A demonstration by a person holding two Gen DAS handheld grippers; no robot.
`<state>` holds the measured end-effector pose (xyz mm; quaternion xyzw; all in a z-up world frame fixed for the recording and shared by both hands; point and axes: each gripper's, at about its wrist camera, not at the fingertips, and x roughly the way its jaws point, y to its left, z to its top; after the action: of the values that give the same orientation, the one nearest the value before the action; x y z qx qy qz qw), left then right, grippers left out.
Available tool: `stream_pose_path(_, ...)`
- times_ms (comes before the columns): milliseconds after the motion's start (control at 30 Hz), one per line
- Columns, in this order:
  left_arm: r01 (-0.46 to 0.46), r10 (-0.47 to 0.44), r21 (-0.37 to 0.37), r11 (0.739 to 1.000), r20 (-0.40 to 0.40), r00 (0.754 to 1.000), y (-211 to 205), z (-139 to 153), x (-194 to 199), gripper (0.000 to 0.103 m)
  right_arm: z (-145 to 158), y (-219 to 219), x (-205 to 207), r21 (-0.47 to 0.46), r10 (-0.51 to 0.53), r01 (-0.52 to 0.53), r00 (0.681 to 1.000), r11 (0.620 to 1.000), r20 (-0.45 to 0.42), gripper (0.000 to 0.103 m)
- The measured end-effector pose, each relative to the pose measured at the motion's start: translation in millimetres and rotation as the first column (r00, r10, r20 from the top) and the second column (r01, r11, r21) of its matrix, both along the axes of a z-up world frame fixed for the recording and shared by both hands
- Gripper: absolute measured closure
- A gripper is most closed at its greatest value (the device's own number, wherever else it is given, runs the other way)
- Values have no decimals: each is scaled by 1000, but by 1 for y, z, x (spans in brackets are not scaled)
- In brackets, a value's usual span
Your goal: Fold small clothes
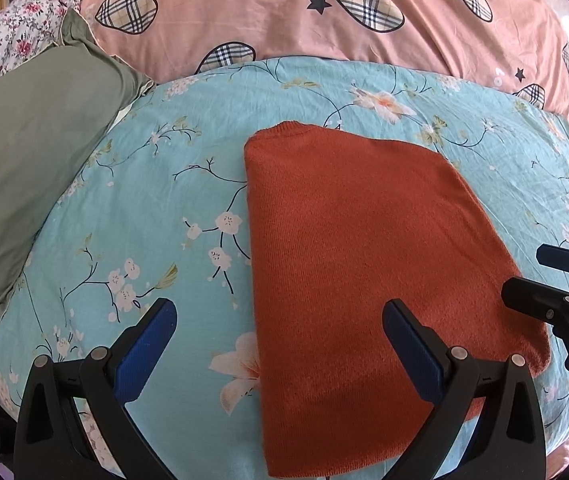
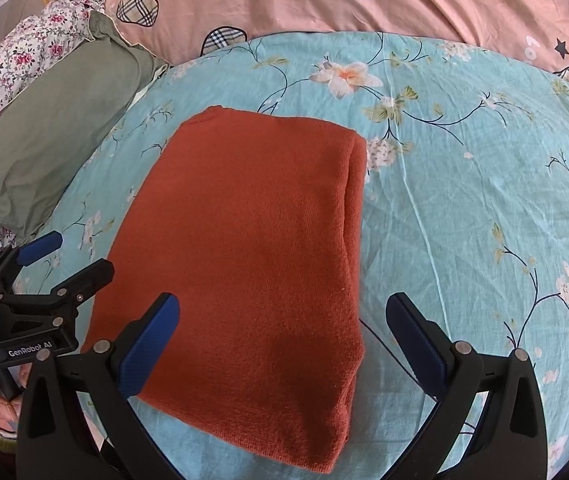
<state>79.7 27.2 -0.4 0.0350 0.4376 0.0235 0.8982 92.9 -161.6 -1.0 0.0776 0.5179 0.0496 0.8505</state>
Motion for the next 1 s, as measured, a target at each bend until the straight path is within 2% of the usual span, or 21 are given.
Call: stream_pose_path(1000, -9, 9, 11, 1000, -8, 1000, 3, 1, 3, 0, 2, -3, 6, -6, 7, -7, 1000, 1000, 3, 0)
